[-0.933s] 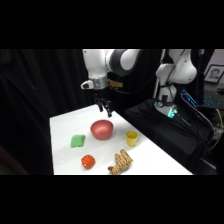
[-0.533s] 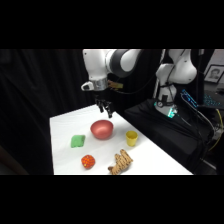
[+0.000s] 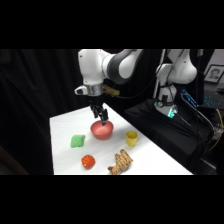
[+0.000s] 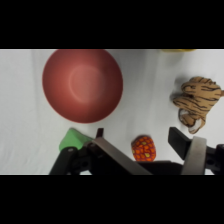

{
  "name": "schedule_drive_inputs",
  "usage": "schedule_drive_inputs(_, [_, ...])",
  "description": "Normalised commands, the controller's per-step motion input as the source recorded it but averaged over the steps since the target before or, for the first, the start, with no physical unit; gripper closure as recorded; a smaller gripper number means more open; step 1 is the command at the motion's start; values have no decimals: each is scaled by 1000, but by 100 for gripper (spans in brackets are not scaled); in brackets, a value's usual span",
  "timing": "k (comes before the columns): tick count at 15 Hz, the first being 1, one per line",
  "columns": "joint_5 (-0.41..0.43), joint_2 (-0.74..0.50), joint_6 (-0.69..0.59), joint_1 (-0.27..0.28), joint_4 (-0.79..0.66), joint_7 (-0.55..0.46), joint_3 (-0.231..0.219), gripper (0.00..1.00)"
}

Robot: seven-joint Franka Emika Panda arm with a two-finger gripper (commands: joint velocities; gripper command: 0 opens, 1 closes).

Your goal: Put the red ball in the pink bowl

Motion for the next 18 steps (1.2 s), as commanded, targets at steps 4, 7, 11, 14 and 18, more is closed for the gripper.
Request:
schedule_drive_inputs(4, [-120, 283, 107, 79, 390, 293, 17, 0])
schedule_drive_inputs(7, [-121, 284, 40, 81, 438, 265, 6, 0])
schedule_drive_inputs(11, [-129, 357, -7, 74, 508, 227, -2, 0])
schedule_drive_inputs(14, [-135, 396, 10, 77, 501, 208, -17, 0])
schedule_drive_inputs(18, [-141, 377, 86, 92, 439, 229, -58, 0])
